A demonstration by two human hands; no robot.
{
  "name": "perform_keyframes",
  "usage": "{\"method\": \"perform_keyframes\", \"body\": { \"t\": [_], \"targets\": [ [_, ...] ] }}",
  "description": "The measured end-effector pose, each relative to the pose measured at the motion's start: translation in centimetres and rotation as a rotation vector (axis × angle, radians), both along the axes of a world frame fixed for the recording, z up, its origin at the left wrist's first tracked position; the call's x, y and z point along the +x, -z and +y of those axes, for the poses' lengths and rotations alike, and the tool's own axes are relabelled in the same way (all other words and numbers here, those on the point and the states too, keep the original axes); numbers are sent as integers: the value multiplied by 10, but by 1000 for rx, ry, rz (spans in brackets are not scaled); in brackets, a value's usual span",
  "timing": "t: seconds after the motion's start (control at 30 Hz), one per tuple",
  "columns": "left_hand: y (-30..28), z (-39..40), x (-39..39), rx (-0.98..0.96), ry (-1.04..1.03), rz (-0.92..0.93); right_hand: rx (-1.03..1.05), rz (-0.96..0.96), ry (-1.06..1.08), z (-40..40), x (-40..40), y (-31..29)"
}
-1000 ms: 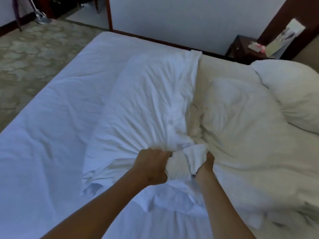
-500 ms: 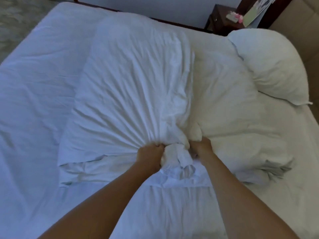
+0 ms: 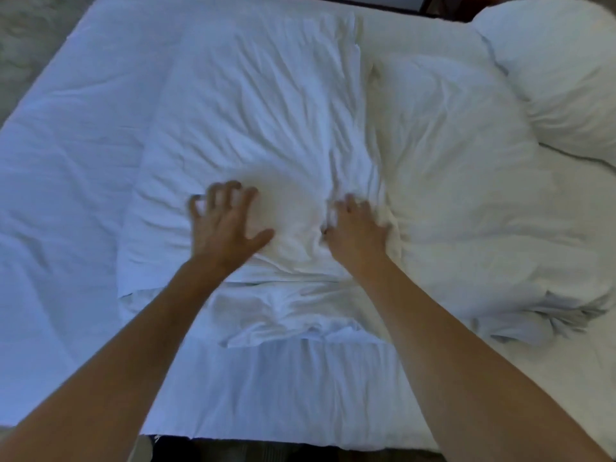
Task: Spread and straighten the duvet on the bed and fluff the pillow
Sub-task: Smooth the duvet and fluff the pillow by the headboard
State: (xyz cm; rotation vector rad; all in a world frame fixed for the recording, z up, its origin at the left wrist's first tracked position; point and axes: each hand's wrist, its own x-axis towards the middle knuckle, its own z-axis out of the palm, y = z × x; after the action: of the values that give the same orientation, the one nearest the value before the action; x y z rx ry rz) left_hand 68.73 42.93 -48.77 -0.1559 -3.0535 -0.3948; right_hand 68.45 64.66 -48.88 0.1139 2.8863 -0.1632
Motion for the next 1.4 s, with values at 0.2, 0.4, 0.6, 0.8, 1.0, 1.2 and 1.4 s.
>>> {"method": "perform_keyframes", "body": {
  "t": [0.2,0.4,0.6,0.8,1.0,1.2,1.4],
  "targets": [
    [71,-19,15,-240,51,-485,-5,-343,192,24,13,39],
    [64,1,-16,-363,28,-736,-21,-536,137,29,-14,45],
    [19,-12,-49,-287,79,-850,190,-409,-19,12,-41,-21],
    [-38,-12,-147,-102,79,-208,73,10,-56,-10,-120,-63],
    [-53,-16,-271,-16,78,-184,-136,55,-49,-29,-236,-70],
    [-1,-19,-380,-272,114,-301,223,-122,-153,-29,-351,-50],
    [92,-4,-434,-375,170,-373,268,-379,-156,-26,-420,53]
  ]
}}
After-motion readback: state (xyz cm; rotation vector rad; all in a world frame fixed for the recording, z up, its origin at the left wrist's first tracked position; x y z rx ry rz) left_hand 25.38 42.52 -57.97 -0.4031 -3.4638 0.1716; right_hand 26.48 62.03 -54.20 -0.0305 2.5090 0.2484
